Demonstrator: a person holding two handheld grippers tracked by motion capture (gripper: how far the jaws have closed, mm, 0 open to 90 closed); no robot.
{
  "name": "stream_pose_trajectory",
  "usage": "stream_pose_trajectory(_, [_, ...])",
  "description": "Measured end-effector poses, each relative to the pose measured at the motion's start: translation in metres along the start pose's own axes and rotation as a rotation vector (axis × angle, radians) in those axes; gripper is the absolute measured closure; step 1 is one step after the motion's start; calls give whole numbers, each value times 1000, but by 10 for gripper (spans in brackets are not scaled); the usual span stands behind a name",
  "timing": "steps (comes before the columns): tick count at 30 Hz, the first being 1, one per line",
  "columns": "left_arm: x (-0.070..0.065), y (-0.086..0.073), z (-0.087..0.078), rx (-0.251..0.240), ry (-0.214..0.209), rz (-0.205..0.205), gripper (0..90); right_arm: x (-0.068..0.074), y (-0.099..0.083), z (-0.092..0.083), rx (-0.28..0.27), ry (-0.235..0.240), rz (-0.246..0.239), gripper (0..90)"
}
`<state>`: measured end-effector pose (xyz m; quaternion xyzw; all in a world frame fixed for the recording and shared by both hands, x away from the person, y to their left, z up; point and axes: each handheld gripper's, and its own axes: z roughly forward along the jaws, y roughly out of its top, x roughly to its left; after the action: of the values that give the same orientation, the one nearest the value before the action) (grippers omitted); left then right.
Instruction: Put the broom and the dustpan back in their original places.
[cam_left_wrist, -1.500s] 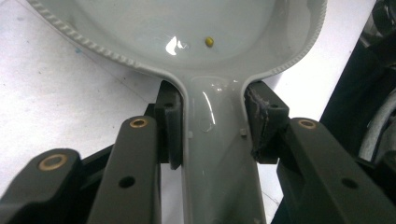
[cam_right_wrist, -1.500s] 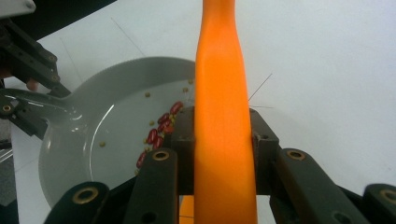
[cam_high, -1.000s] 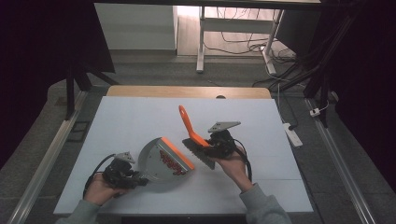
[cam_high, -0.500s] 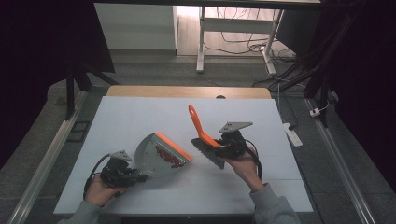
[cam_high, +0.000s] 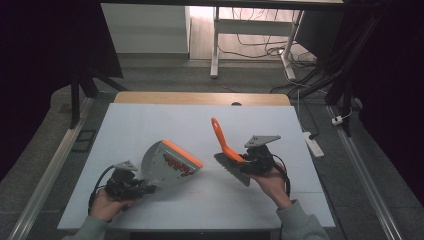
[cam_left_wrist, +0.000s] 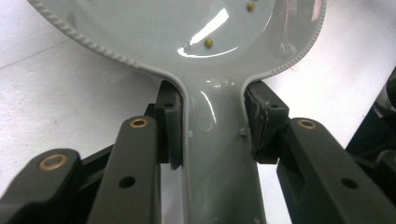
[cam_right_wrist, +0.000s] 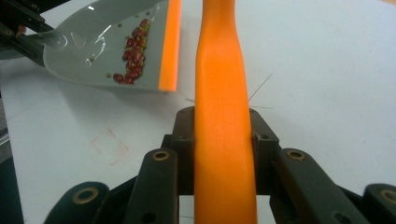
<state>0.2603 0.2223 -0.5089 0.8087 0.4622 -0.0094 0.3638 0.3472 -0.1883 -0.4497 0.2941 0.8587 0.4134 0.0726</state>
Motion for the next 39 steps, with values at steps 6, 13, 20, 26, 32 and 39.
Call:
stream_pose_trajectory(6, [2, -3, 0, -17, 11, -37, 614, -3, -10, -10, 10, -7, 34, 709])
stream_pose_trajectory(13, [5, -7, -3, -44, 47, -98, 614, -6, -22, -18, 23, -11, 58, 709])
stream_pose_trajectory(20, [7, -11, -3, -68, 99, -172, 614, -11, -33, -26, 32, -6, 99, 709])
stream_pose_trajectory(26, [8, -14, -2, -101, 147, -230, 614, -12, -40, -33, 37, -7, 123, 709])
stream_pose_trajectory(32, [6, -16, 1, -125, 187, -277, 614, -14, -47, -37, 45, -10, 136, 709])
stream_pose_trajectory(39, [4, -19, 3, -146, 230, -338, 614, -12, -54, -36, 62, -5, 148, 709])
